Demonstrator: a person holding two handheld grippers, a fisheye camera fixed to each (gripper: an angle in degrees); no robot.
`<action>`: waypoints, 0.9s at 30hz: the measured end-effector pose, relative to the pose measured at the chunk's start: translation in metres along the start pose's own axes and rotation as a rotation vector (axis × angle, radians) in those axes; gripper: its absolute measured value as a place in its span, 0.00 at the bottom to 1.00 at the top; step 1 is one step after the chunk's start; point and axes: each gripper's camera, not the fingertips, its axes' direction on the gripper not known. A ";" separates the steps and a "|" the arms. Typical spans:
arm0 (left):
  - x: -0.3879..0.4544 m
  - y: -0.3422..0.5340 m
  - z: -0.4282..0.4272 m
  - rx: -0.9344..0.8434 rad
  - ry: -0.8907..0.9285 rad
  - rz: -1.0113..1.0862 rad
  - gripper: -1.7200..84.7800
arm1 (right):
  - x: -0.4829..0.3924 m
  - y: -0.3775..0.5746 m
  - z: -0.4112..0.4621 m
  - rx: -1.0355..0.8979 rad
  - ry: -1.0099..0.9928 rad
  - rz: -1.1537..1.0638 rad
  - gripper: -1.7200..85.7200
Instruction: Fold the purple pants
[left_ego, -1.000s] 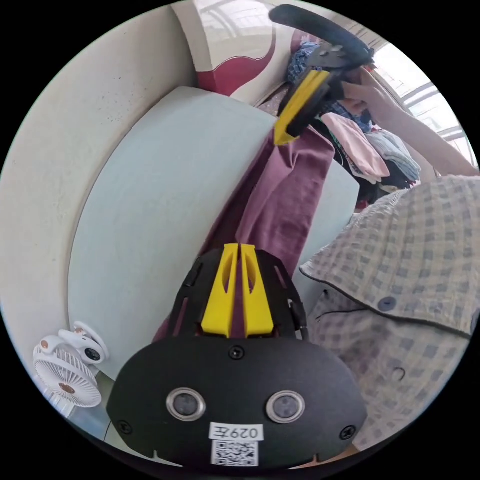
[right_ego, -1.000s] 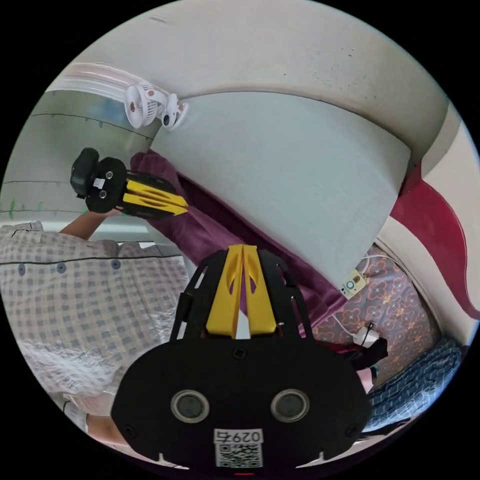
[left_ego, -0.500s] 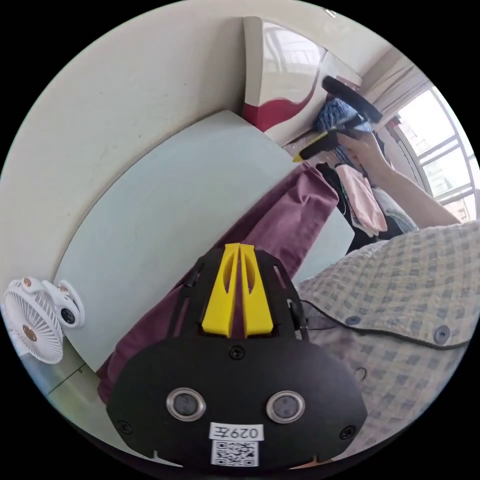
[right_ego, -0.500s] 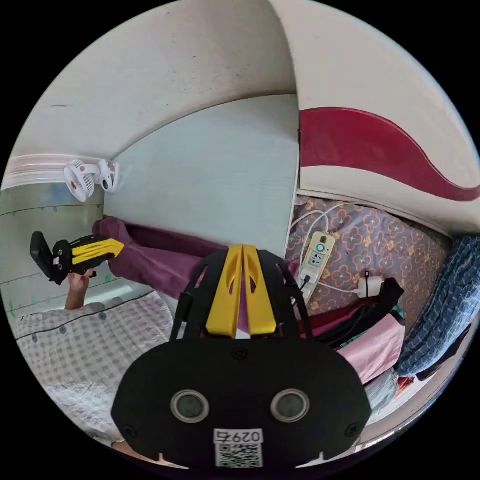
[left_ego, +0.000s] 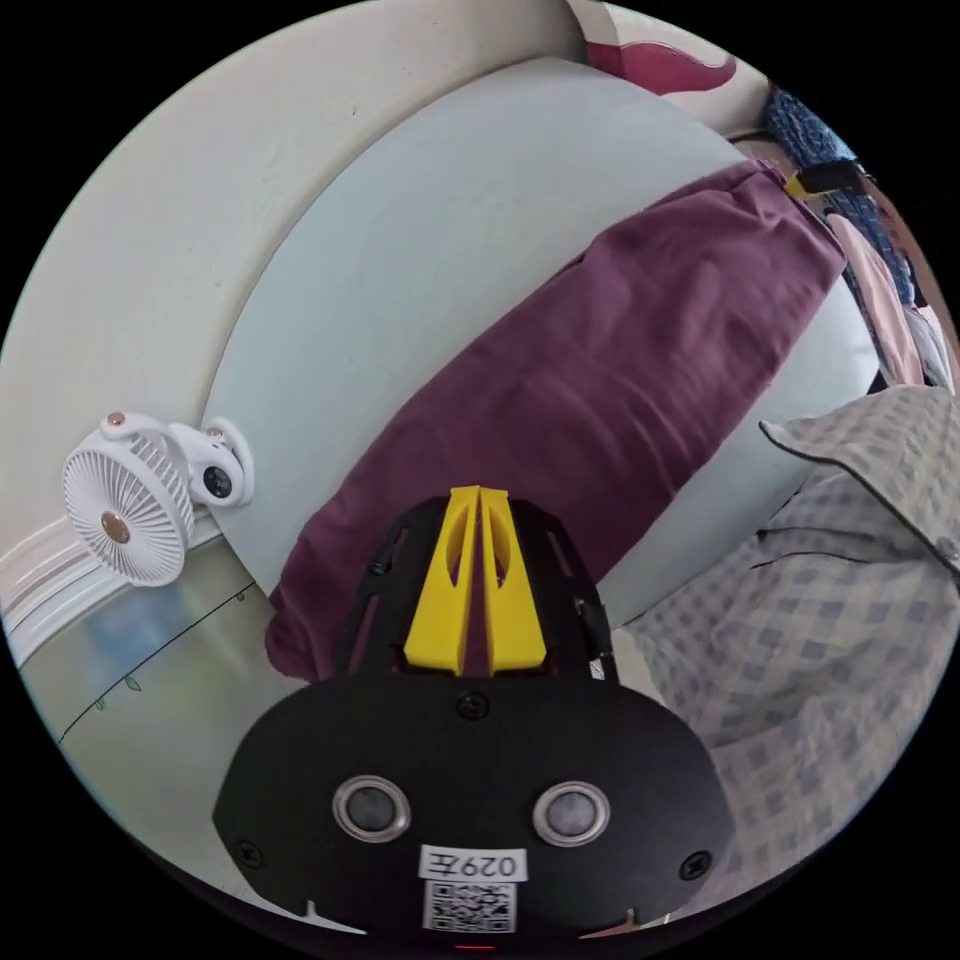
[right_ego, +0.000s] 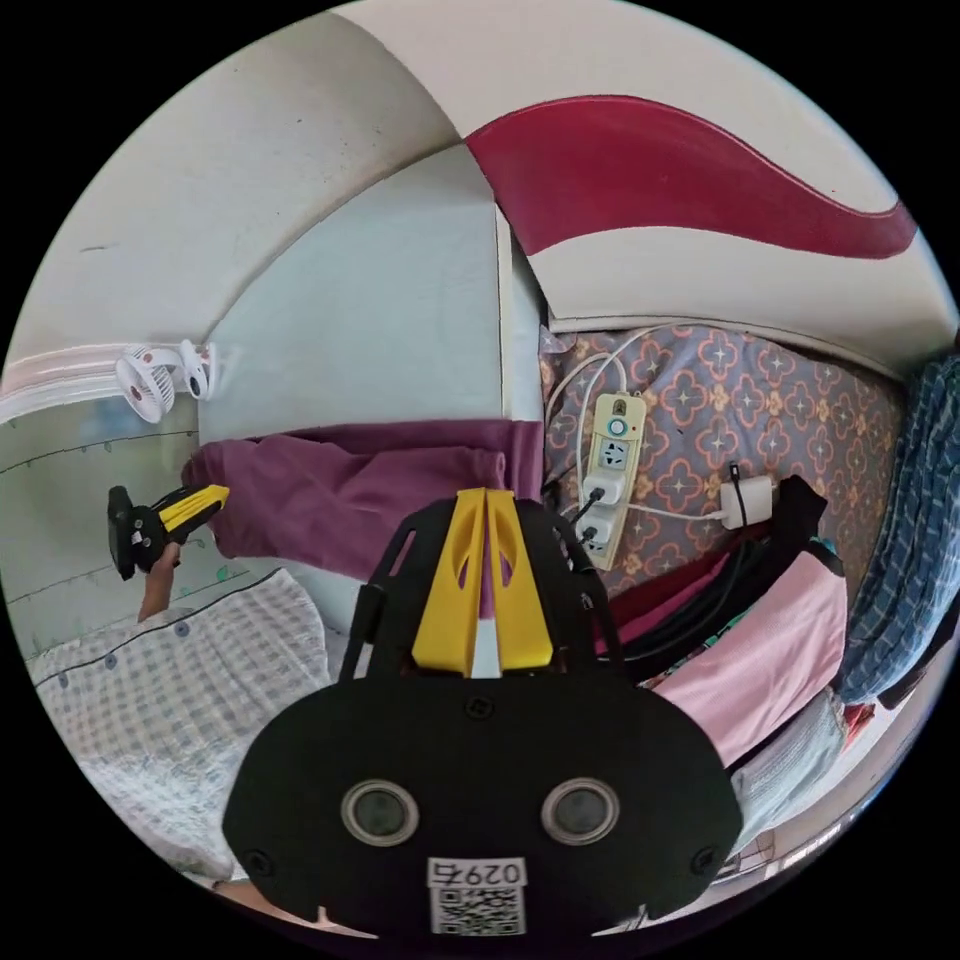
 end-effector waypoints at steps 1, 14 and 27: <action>0.003 0.004 0.012 -0.026 -0.010 -0.026 0.01 | 0.008 0.004 -0.015 0.057 0.032 0.026 0.01; 0.023 0.015 0.061 -0.047 0.024 -0.096 0.01 | 0.034 0.022 0.011 -0.162 -0.022 -0.112 0.02; 0.027 0.011 0.078 -0.096 0.083 -0.057 0.01 | 0.081 0.047 -0.024 -0.137 -0.127 -0.130 0.04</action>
